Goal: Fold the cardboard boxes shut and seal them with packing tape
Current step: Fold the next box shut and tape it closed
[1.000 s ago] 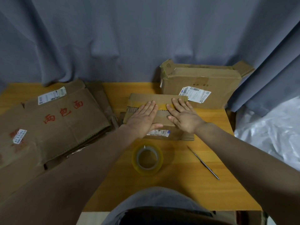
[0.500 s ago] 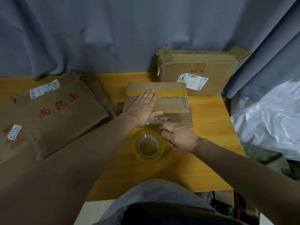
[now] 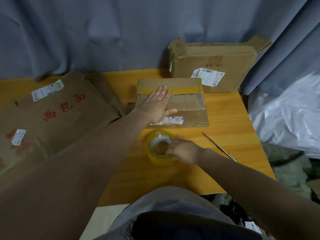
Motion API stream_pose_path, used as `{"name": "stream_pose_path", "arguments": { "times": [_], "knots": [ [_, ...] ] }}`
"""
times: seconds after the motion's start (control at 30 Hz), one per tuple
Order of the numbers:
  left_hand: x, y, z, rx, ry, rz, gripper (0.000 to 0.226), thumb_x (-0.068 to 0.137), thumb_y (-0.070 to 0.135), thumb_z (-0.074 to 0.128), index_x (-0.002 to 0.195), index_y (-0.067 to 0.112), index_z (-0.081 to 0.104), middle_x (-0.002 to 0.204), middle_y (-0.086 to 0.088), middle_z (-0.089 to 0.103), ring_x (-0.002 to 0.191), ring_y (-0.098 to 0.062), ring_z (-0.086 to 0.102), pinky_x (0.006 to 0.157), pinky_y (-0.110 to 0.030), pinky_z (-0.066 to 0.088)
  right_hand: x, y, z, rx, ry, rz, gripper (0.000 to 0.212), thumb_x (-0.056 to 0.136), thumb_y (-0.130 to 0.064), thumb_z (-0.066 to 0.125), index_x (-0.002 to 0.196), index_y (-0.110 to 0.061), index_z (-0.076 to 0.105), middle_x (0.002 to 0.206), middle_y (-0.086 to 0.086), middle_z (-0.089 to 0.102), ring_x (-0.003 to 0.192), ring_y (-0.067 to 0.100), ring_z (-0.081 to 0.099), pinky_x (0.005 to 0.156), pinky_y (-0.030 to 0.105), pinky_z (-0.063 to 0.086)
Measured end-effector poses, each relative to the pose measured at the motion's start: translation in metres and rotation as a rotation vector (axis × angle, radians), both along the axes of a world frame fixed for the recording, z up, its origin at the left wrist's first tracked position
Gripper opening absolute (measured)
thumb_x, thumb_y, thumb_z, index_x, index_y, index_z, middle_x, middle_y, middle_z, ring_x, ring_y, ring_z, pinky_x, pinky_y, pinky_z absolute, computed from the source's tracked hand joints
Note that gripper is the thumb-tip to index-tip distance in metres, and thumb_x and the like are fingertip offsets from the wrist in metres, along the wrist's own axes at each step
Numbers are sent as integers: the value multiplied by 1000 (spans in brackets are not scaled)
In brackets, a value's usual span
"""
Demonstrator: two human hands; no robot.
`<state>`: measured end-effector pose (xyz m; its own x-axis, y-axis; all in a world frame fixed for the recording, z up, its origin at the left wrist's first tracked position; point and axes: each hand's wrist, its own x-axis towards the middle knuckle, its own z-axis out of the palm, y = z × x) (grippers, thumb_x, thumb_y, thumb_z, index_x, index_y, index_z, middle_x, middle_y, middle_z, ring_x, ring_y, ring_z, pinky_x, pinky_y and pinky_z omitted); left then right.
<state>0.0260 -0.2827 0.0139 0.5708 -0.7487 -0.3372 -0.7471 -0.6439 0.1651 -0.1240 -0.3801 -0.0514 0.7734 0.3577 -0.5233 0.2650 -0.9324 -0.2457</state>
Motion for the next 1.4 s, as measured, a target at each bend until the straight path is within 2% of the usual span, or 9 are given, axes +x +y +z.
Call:
{"name": "stream_pose_path", "arguments": {
  "times": [0.2,0.3,0.47,0.63,0.83,0.93,1.07,1.2,1.4],
  "knots": [
    [6,-2,4,-12,89,25,78,97,55,28,151,13,-10,157,-5,-21,145,-17,-17,117,-32,-9,8,-28,84,987,347,-984,30,87,-25,61,114,-11,61,106,-1,65,102,18,59,95,34,46],
    [12,-1,5,-57,143,9,71,101,40,35,151,13,-6,158,-6,-18,146,-18,-15,117,-31,-8,3,-51,120,1351,369,-1152,42,77,-28,58,115,-9,63,102,8,71,86,19,69,78,32,57],
    [12,3,6,-178,177,17,68,100,28,45,152,15,5,159,-10,-8,147,-23,-8,116,-34,-6,7,-67,149,1405,233,-1225,37,76,-33,59,106,-13,66,108,11,66,97,25,62,90,38,49],
    [4,3,5,-202,47,24,63,102,36,35,152,12,6,160,-10,-4,147,-22,-3,117,-33,-2,14,-81,164,1552,203,-1219,27,97,-29,40,99,-14,63,71,3,68,61,15,64,58,25,53],
    [-3,3,22,-279,-18,82,59,101,27,40,150,7,16,159,-9,8,147,-21,3,117,-31,4,28,-86,172,1661,172,-1210,24,91,-23,42,96,-10,62,67,2,67,58,15,62,57,22,52],
    [-8,2,39,-553,46,243,50,98,9,43,146,5,30,155,-9,26,145,-20,19,116,-28,14,35,-86,175,1744,214,-1180,25,90,-12,35,89,-6,59,58,2,65,49,12,60,49,20,50],
    [-25,-8,76,-1032,414,616,35,97,7,38,127,8,57,120,-4,62,122,-20,52,104,-30,39,45,-84,176,1724,145,-1090,24,75,-5,61,99,-3,61,78,8,69,70,18,64,68,29,54],
    [-29,-22,116,-1179,840,836,33,84,30,57,110,11,65,100,-3,69,103,-21,63,85,-31,48,49,-79,173,1641,26,-930,34,66,1,64,100,-4,62,87,8,72,82,19,67,78,28,54],
    [-25,-10,130,-1123,381,630,63,82,22,66,141,17,43,129,0,45,119,-10,44,93,-19,36,50,-75,176,1563,-132,-758,42,69,12,62,108,-4,58,90,3,74,85,15,69,74,28,56]
  ]
}}
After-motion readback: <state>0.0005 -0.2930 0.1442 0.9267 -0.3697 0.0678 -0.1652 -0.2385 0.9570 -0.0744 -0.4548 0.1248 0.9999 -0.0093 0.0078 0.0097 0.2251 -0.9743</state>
